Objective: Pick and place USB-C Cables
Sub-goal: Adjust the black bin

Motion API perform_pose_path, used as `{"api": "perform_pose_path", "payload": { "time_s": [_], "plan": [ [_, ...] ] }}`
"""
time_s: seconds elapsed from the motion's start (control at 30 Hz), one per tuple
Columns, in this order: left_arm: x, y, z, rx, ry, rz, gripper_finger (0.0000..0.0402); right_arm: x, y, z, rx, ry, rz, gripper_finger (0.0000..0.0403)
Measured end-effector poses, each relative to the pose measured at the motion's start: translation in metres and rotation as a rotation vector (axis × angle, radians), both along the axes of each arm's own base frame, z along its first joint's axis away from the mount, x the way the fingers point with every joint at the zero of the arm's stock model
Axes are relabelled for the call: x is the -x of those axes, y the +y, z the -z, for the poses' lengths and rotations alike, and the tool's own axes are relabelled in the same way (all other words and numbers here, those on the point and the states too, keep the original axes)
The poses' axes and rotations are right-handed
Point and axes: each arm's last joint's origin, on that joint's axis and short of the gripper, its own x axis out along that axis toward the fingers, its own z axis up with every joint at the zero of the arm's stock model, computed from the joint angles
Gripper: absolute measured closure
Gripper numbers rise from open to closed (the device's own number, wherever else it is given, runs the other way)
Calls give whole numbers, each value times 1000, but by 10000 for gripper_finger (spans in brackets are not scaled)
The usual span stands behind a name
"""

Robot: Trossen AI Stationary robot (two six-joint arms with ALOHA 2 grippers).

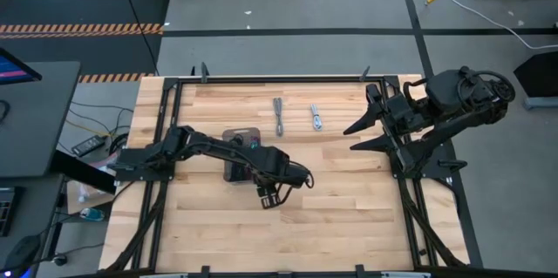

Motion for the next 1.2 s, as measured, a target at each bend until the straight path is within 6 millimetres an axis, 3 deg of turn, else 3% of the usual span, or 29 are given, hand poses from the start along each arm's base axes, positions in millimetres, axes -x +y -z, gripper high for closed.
{"api": "perform_pose_path", "payload": {
  "time_s": [0.63, 0.97, 1.2],
  "plan": [
    [6, -1, 0, -112, 35, 13, 253, 1, 2, 0, -37, 7, -19, 239],
    [27, -1, 54, -58, 214, -16, 253, 2, 7, -2, -43, -8, -45, 239],
    [29, -1, 60, -38, 224, -48, 253, 2, 7, -3, -44, -15, -45, 239]
  ]
}}
